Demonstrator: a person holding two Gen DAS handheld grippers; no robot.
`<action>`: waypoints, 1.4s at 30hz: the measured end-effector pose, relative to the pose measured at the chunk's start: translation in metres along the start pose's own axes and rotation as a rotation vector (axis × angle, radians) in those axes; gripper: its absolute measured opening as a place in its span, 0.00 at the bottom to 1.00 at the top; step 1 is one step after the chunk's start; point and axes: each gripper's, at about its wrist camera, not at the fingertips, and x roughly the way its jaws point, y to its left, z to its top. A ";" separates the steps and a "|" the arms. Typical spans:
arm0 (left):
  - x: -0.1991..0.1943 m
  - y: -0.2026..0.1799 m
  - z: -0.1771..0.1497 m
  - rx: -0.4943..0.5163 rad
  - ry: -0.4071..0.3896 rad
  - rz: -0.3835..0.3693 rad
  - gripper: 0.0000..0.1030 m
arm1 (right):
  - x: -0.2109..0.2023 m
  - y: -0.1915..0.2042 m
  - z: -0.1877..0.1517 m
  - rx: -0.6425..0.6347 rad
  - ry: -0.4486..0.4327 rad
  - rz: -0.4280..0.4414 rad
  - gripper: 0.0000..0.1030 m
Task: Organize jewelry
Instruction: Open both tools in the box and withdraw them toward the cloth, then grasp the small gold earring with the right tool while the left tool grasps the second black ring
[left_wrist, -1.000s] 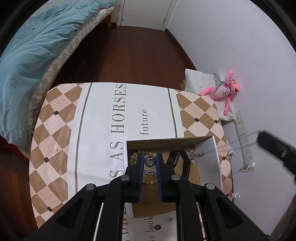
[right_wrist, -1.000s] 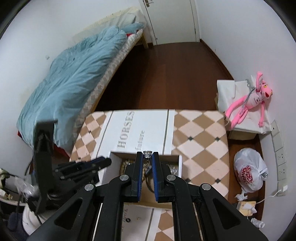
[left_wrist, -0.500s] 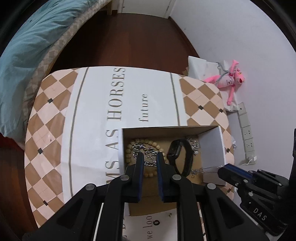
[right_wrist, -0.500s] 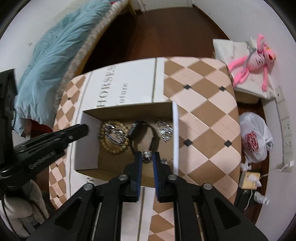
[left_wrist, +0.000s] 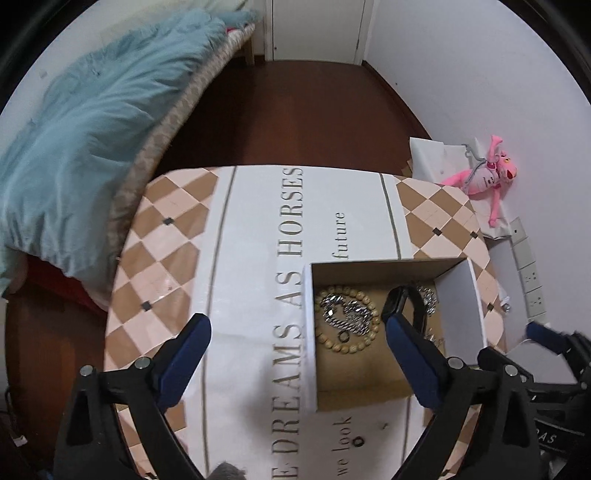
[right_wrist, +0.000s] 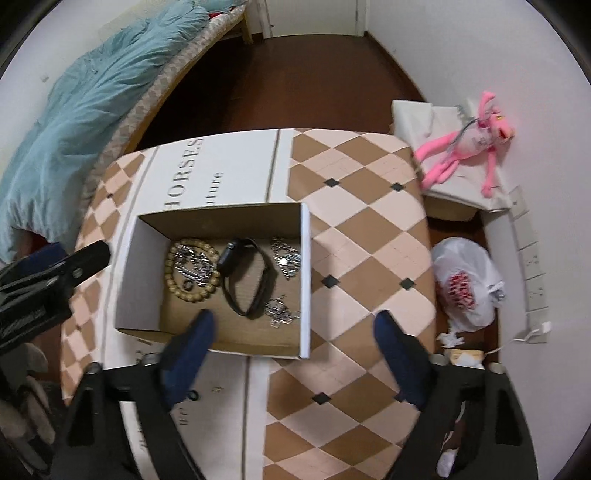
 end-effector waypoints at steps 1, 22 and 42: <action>-0.003 0.000 -0.004 0.006 -0.013 0.012 0.95 | -0.001 0.001 -0.003 -0.002 -0.007 -0.024 0.91; -0.033 0.016 -0.083 -0.032 -0.030 0.085 0.97 | -0.015 0.021 -0.078 0.039 -0.067 0.010 0.96; 0.040 0.046 -0.144 -0.058 0.144 0.184 0.97 | 0.067 0.077 -0.118 -0.035 -0.025 0.070 0.11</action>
